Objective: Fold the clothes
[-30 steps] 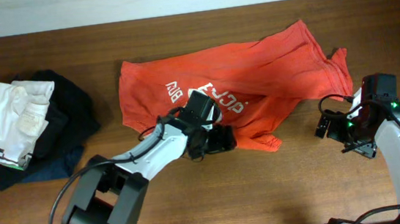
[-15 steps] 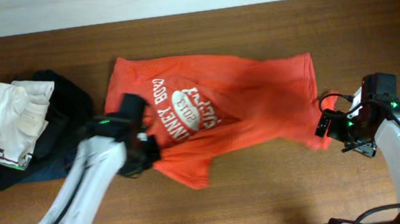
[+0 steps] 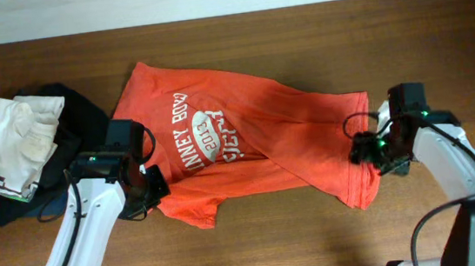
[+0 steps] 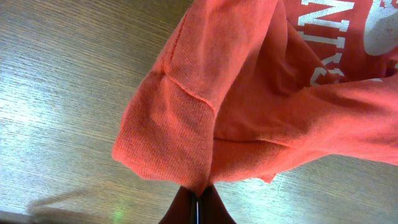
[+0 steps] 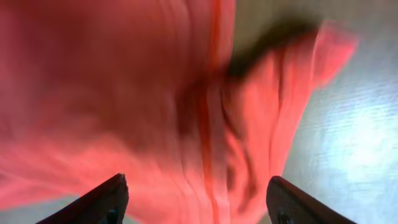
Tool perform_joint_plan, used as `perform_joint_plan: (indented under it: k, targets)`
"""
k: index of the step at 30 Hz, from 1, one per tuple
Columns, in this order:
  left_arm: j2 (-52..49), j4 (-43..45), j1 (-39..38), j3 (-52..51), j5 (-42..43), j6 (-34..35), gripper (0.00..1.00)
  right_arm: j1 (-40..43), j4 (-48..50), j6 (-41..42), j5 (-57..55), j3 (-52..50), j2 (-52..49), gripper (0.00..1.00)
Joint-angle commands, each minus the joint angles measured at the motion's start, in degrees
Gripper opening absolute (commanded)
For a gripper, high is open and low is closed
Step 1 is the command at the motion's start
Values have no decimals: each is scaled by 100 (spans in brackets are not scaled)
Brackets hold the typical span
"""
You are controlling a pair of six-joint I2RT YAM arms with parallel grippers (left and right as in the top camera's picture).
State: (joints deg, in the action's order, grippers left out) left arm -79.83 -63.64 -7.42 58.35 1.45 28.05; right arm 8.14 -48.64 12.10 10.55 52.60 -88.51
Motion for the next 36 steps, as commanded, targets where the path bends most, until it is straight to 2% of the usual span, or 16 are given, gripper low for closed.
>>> perform_joint_plan:
  k: [1, 5, 10, 12, 14, 15, 16, 19, 21, 25, 26, 27, 28, 29, 33, 36]
  targets:
    - [46, 35, 20, -35, -24, -76, 1, -33, -267, 98, -42, 7, -282, 75]
    - [46, 63, 20, -35, -22, -76, 1, -37, -413, 13, 20, -157, -472, 74]
    - [46, 66, 20, -35, -24, -76, 1, -98, -398, 15, 302, -363, -472, 60]
    - [46, 66, 20, -35, -24, -76, 1, -389, -251, 20, 302, -498, -472, 45]
    - [46, 66, 20, -35, -24, -76, 1, -730, -140, 35, 297, -597, -474, 40]
    - [46, 63, 20, -35, -22, -76, 1, -866, -101, 37, 299, -610, -474, 27]
    - [46, 66, 20, -35, -24, -76, 1, -933, -120, 42, 302, -610, -474, 4]
    - [46, 66, 20, -35, -24, -76, 1, -925, -789, -184, 1403, -420, -437, 4]
    - [46, 103, 20, -35, -24, -76, 1, -828, -1270, -590, 2096, 310, -350, 4]
    - [46, 103, 20, -35, -24, -76, 1, 166, -868, -341, 1493, 2203, -348, 4]
    - [46, 105, 20, -35, -24, -76, 1, 380, -629, -262, 1158, 2350, -348, 15]
    - [46, 105, 20, -35, -24, -76, 1, 579, -479, -264, 966, 2365, -350, 49]
    - [46, 109, 20, -35, -24, -76, 1, 688, -522, -267, 850, 2356, -380, 65]
    - [46, 107, 20, -35, -24, -76, 1, 774, -776, -286, 715, 2337, -420, 72]
    - [46, 146, 20, -35, -22, -76, 1, 601, -1528, -291, 415, 2249, -490, 75]
    - [46, 146, 20, -35, -24, -76, 1, 118, -1408, -597, 367, 2046, -503, 66]
